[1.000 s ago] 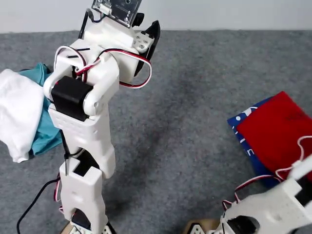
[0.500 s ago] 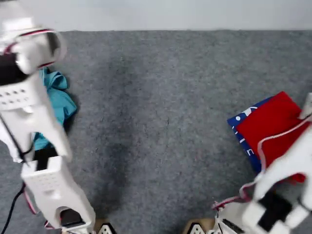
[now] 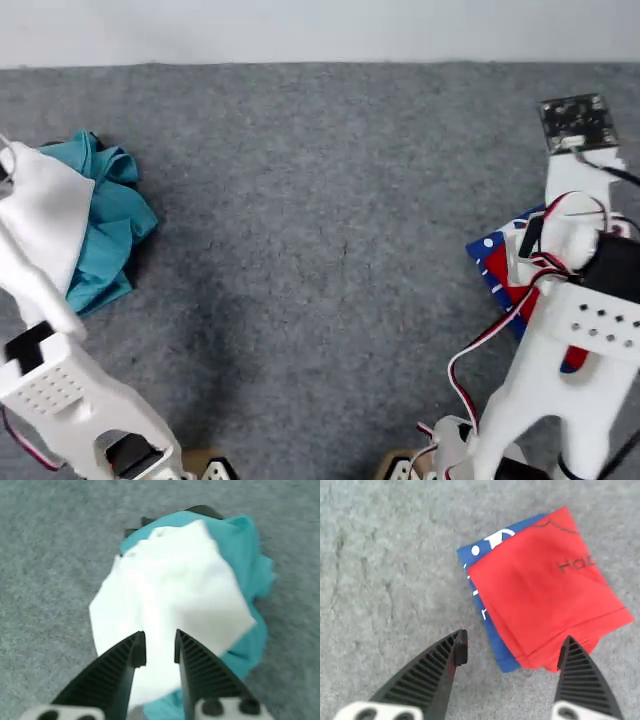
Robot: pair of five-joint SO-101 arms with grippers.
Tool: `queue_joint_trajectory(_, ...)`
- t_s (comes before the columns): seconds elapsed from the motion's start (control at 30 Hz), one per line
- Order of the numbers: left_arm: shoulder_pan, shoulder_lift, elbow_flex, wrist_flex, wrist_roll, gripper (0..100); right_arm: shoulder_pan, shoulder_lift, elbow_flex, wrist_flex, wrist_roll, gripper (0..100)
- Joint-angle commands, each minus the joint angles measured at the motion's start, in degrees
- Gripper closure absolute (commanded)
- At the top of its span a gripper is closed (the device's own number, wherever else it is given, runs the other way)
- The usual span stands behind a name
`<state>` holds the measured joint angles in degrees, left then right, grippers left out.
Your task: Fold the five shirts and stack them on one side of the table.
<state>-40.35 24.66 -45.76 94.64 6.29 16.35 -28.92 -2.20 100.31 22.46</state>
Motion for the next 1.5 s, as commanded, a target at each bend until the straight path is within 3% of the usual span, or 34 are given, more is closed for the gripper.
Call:
queue_joint_trajectory(0.0, -2.2, 1.23, 3.47, -6.95, 0.09, 89, -0.48, -1.54, 0.09, 0.57, 0.79, 70.6)
queue_joint_trajectory(0.17, -3.52, 11.25, 6.99, -16.18, 0.35, 89, -0.48, -1.54, 0.09, 0.75, 0.79, 70.6)
queue_joint_trajectory(0.37, -5.1, 24.0, 5.93, -17.49, 0.26, 91, -0.48, -1.63, 0.09, 2.07, 0.88, 70.6)
queue_joint_trajectory(0.47, -4.66, 25.32, 2.07, -13.54, 0.18, 99, -0.48, -1.63, 0.09, 2.07, 0.79, 70.6)
queue_joint_trajectory(0.67, 0.62, 23.12, -19.74, 5.63, 0.18, 99, -0.48, -1.63, 0.09, 2.15, 0.79, 70.6)
queue_joint_trajectory(0.77, 5.01, 18.9, -29.05, 6.07, 0.18, 99, -0.48, -1.63, 0.09, 2.15, 0.79, 70.6)
queue_joint_trajectory(0.97, 20.66, 4.22, -28.88, 6.07, -0.09, 99, -0.31, -1.63, 0.09, 2.24, 0.79, 70.6)
queue_joint_trajectory(1.17, 43.08, -4.57, -19.21, 5.63, -12.04, 99, -0.13, -1.63, 0.09, 2.24, 0.79, 70.6)
queue_joint_trajectory(1.27, 53.19, -7.3, -18.24, 4.04, -14.42, 99, 1.19, -1.63, 0.09, 2.24, 0.79, 70.6)
queue_joint_trajectory(1.47, 68.57, -10.02, -18.33, -0.18, -21.19, 99, 6.99, -1.63, 0.09, 2.24, 0.7, 70.6)
